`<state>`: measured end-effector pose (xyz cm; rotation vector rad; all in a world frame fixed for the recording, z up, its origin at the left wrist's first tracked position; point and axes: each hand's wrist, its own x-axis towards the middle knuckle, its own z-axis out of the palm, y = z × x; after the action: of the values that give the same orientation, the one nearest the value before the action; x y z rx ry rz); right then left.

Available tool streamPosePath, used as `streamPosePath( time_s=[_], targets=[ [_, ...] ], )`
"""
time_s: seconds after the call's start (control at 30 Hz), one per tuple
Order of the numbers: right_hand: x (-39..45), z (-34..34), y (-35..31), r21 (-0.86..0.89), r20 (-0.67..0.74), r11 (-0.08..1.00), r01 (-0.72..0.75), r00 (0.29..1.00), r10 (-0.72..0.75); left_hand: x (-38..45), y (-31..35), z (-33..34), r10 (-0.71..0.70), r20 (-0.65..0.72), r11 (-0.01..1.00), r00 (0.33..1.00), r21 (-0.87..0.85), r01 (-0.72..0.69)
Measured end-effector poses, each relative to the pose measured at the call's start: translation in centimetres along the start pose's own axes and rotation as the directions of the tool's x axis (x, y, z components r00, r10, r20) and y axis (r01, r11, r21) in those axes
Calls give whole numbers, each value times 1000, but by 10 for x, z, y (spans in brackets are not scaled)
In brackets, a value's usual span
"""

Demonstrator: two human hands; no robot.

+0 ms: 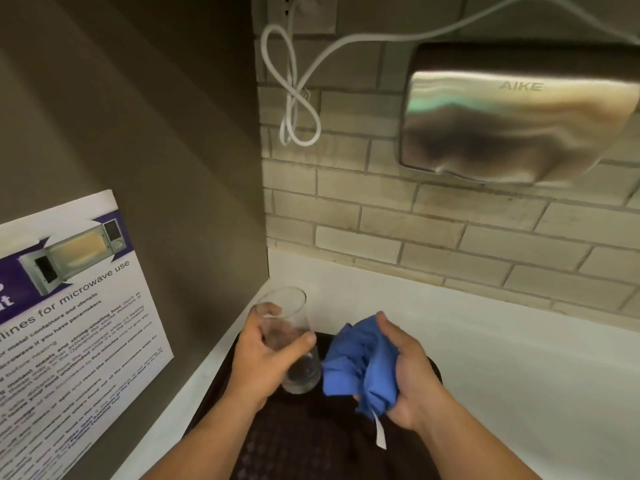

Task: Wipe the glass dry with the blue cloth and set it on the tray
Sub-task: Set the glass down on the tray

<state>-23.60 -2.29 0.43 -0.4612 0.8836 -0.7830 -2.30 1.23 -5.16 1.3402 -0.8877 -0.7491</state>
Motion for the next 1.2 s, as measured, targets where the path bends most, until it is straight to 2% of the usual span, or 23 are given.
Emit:
streamPosePath(
  time_s=[0.07,0.17,0.27,0.33,0.37,0.47,0.5,0.63,0.7,0.77,0.8,0.87,0.93,1.03,1.2],
  targets=[
    [1,-5,-14,-20,57,999,40,998,-39,-7,-19,-6,-48,97,998,994,56,42],
    [2,-5,-35,-74,232,992,104,969,-84,-11,-41,-14,-76,263,981,962,192,25],
    [3,-2,-52,-93,375,986,142,922,-97,-9,-34,-25,-158,459,967,874,251,43],
    [5,1,-61,-96,400,983,156,911,-105,-3,-7,-31,-228,557,961,799,262,91],
    [5,4,-65,-106,400,981,162,910,-107,2,11,-33,-218,565,966,796,241,94],
    [6,11,-72,-143,389,975,168,916,-101,24,75,-16,-75,493,991,867,136,9],
    [6,14,-75,-164,386,972,169,918,-94,31,95,-4,-46,487,991,872,129,-20],
    [-5,24,-86,-323,437,924,207,898,-48,50,139,42,-18,531,956,847,257,-141],
    [-15,19,-97,-559,355,785,265,933,-62,56,147,55,-1,585,917,811,324,-232],
    [-27,3,-113,-822,213,500,271,962,-171,59,151,67,12,655,868,756,368,-333],
    [-34,-9,-122,-898,160,371,238,960,-229,57,152,76,7,692,840,722,388,-380],
    [-53,-31,-137,-959,112,224,175,957,-268,47,148,99,-14,757,792,653,407,-455],
    [-71,-53,-148,-982,80,137,128,948,-309,34,141,129,-19,802,765,596,396,-508],
    [-90,-86,-162,-995,33,74,70,909,-416,16,131,178,-12,849,726,529,371,-579],
    [-114,-144,-174,-999,-41,36,-27,861,-507,-14,116,237,37,863,693,504,341,-635]
  ],
)
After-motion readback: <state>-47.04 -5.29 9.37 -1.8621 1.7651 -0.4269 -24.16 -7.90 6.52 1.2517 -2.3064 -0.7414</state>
